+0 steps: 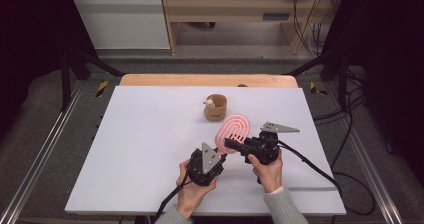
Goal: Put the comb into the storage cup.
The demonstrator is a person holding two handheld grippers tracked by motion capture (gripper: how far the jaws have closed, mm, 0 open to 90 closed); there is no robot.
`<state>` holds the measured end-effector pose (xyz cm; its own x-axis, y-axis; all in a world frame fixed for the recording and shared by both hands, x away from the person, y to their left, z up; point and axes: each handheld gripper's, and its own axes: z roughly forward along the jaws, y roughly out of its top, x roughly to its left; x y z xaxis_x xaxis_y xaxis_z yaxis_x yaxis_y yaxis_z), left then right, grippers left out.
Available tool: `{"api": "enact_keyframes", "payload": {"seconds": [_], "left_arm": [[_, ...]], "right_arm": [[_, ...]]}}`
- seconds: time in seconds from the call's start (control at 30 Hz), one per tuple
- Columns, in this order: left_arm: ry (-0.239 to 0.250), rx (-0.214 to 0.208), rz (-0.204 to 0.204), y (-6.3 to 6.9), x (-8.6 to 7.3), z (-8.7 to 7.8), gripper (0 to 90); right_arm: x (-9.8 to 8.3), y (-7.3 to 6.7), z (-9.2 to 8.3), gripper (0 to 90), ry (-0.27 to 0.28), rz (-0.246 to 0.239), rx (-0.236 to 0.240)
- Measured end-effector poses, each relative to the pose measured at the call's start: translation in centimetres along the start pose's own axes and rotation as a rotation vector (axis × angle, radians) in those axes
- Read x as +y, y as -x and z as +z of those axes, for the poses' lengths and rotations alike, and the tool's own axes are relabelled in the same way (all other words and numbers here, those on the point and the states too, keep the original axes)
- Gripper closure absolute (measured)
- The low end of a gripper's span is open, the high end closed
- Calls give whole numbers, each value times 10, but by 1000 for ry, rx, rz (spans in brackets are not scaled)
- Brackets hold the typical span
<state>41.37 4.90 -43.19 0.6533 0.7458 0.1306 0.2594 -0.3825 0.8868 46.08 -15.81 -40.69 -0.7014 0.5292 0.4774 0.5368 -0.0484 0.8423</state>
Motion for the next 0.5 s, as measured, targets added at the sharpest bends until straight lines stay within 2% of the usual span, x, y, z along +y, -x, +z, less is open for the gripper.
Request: {"api": "enact_keyframes", "payload": {"seconds": [0.17,0.23,0.5], "left_arm": [[0,-7,-3,-1,0,0,664],[3,-25,-4,-3,0,0,654],[18,-47,-25,-9,1,-6,547]], "right_arm": [[0,0,-1,640,2,-3,1],[0,0,-1,641,1,-2,1],[2,0,-3,643,5,-5,-13]]}}
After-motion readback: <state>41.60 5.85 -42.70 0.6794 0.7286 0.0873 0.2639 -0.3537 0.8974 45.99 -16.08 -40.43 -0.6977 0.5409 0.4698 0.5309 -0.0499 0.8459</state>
